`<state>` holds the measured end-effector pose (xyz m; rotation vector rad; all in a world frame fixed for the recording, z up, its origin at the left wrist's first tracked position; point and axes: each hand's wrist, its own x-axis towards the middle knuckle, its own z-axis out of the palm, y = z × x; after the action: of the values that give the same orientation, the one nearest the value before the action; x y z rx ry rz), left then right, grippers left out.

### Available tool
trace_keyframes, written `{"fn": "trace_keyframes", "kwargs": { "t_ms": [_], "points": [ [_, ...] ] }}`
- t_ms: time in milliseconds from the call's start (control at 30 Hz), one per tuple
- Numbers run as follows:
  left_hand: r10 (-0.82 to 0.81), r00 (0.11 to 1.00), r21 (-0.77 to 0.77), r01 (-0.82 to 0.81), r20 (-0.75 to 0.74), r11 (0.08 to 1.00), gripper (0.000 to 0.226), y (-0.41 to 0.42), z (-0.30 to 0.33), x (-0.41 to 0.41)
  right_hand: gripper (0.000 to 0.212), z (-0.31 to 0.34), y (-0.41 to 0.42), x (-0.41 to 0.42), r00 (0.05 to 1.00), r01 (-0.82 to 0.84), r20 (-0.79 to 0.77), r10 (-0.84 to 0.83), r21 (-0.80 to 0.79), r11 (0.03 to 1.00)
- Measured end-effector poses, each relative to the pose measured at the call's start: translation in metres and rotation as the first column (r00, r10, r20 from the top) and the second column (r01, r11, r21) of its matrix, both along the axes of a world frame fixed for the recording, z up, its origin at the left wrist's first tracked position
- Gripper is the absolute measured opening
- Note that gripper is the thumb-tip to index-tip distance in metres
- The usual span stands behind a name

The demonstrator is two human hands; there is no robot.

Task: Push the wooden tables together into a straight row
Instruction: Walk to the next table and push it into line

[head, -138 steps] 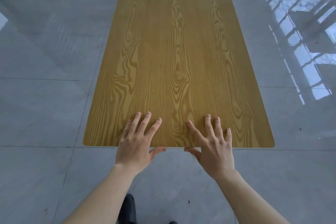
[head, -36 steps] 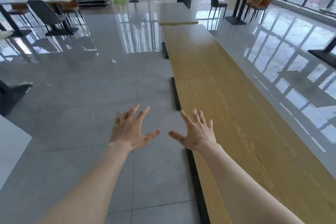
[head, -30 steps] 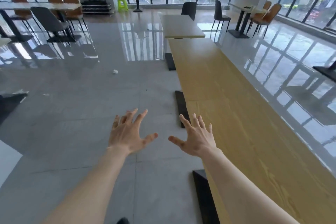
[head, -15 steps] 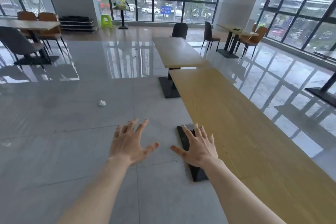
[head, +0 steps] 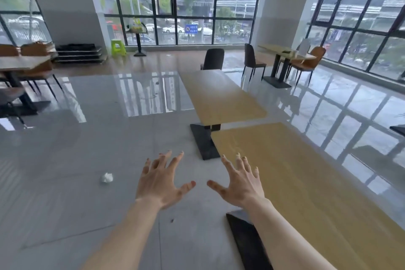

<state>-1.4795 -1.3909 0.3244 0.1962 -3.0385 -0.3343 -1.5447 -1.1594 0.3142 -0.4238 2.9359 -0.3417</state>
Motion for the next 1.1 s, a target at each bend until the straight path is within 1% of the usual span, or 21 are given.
{"fn": "trace_keyframes", "kwargs": {
  "t_ms": [167, 333, 467, 567, 700, 900, 1100],
  "points": [
    [-0.014, 1.0, 0.001, 0.014, -0.019, 1.0, 0.095, -0.083, -0.011, -0.159, 0.099, -0.004, -0.082, -0.152, 1.0, -0.005, -0.021, 0.006, 0.014, 1.0],
    [-0.03, 0.999, 0.019, 0.03, -0.012, 0.999, 0.095, -0.185, -0.029, -0.319, 0.099, -0.019, -0.181, -0.309, 0.999, 0.02, -0.03, -0.018, 0.046, 0.999],
    [-0.04, 0.999, 0.029, 0.041, -0.01, 0.999, 0.096, -0.269, -0.021, -0.446, 0.1, -0.009, -0.261, -0.431, 0.999, 0.05, -0.006, -0.05, 0.038, 0.998],
    [-0.053, 0.999, 0.024, 0.053, -0.002, 0.998, 0.097, -0.323, -0.012, -0.533, 0.1, 0.003, -0.31, -0.516, 0.999, 0.044, -0.009, -0.044, 0.038, 0.998],
    [-0.073, 0.997, 0.009, 0.073, -0.004, 0.997, 0.097, -0.38, -0.01, -0.652, 0.101, -0.002, -0.366, -0.634, 0.998, 0.069, -0.017, -0.068, 0.011, 0.998],
    [-0.095, 0.995, -0.008, 0.095, 0.028, 0.995, 0.095, -0.448, -0.032, -0.854, 0.102, -0.038, -0.435, -0.834, 0.995, 0.104, 0.012, -0.103, -0.024, 0.994],
    [-0.093, 0.994, -0.01, 0.094, 0.058, 0.996, 0.095, -0.501, -0.008, -1.062, 0.101, -0.028, -0.5, -1.043, 0.994, 0.103, 0.037, -0.101, -0.04, 0.994]
  ]
}}
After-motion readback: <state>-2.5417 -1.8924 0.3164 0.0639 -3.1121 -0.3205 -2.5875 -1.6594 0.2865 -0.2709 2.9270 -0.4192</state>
